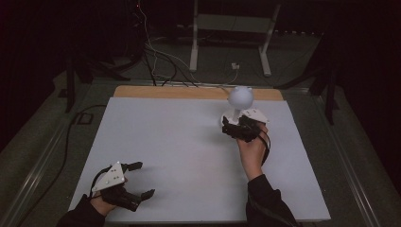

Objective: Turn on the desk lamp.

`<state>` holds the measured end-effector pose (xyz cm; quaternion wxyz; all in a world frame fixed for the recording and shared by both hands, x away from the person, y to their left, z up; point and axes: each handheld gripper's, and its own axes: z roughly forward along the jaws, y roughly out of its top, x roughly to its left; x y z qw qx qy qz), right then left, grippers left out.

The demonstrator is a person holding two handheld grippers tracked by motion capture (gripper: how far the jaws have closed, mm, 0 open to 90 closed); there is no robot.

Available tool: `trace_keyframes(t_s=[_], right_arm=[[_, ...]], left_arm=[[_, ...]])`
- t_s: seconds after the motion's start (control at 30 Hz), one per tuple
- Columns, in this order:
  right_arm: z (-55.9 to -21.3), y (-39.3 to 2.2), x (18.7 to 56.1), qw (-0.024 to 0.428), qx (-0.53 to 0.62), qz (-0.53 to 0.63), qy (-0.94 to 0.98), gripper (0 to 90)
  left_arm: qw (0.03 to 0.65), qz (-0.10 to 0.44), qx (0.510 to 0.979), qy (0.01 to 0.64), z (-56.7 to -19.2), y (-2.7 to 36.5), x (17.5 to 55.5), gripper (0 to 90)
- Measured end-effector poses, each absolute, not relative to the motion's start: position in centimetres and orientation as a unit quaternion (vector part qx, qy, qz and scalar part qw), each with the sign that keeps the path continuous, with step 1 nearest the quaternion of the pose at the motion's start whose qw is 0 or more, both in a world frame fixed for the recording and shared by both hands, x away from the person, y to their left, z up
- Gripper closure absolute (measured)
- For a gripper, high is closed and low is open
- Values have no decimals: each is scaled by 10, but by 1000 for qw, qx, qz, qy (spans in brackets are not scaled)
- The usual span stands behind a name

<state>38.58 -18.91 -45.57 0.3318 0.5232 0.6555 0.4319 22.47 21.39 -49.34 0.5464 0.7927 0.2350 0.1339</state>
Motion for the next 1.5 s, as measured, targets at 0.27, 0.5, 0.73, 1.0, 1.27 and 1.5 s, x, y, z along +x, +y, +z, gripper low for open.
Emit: trace_keyframes(t_s=[0.27,0.5,0.73,1.0,1.27,1.5], right_arm=[[-468,-188,396,341,547,415,642,0],[-477,-186,400,337,563,400,640,69],[-479,-184,406,329,585,381,636,206],[-480,-183,409,327,599,368,631,538],[-485,-183,413,300,614,350,641,849],[-488,-182,415,292,617,338,648,900]], left_arm=[[547,133,792,235,-493,214,225,4],[546,134,793,236,-494,214,225,4],[546,133,793,235,-494,214,225,4],[548,133,792,235,-493,214,225,4],[547,132,792,236,-494,214,225,4],[547,132,792,236,-494,214,225,4]])
